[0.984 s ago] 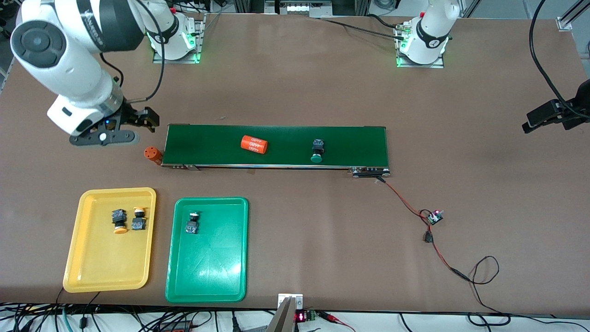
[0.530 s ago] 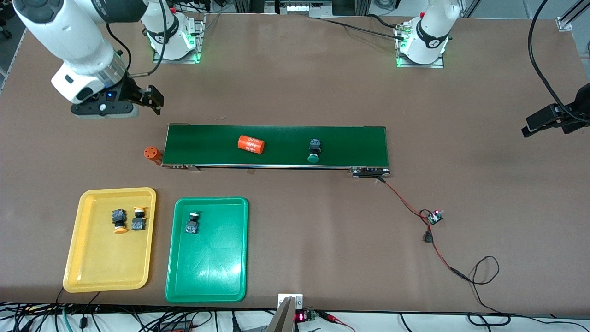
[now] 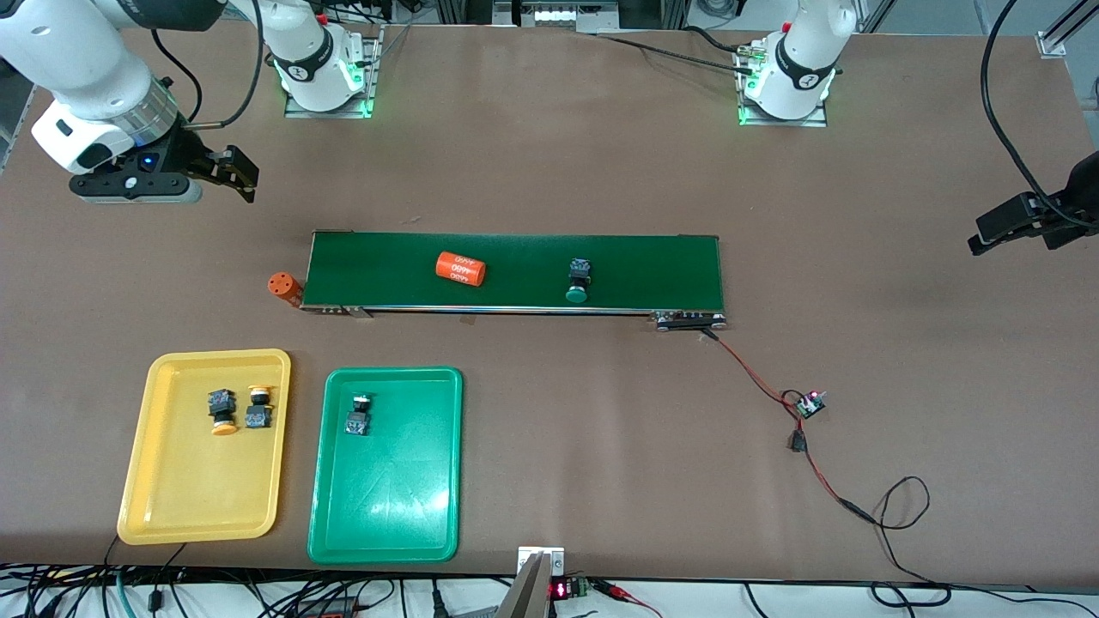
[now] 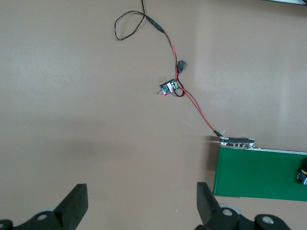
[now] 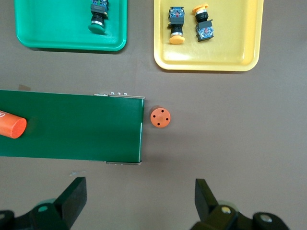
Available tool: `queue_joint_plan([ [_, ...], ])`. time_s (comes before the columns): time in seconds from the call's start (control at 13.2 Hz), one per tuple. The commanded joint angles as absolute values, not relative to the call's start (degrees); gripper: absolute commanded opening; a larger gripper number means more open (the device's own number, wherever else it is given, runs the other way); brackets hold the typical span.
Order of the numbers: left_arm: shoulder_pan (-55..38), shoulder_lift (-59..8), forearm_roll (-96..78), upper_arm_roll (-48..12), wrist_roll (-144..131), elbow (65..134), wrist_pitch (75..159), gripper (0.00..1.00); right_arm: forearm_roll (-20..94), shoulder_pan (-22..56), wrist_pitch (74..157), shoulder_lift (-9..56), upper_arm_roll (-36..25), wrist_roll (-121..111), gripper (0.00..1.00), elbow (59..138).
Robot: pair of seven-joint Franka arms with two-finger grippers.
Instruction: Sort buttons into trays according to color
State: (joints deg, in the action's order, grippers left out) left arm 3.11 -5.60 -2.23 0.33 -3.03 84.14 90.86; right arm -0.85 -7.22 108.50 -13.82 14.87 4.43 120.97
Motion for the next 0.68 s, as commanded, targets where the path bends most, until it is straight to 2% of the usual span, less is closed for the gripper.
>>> queue_joint_plan([
  [0.0,3.34,-5.1,-1.23,0.18,-1.85,84.2,91.23,1.0,0.52,-7.21,108.1,-12.75,15.38,6.57,1.0,119.79],
  [0.61,3.34,-5.36,-1.05,0.61,-1.85,83.94,91.14,1.0,2.02,-7.12,109.07,-10.99,15.47,8.52,1.0,118.04],
])
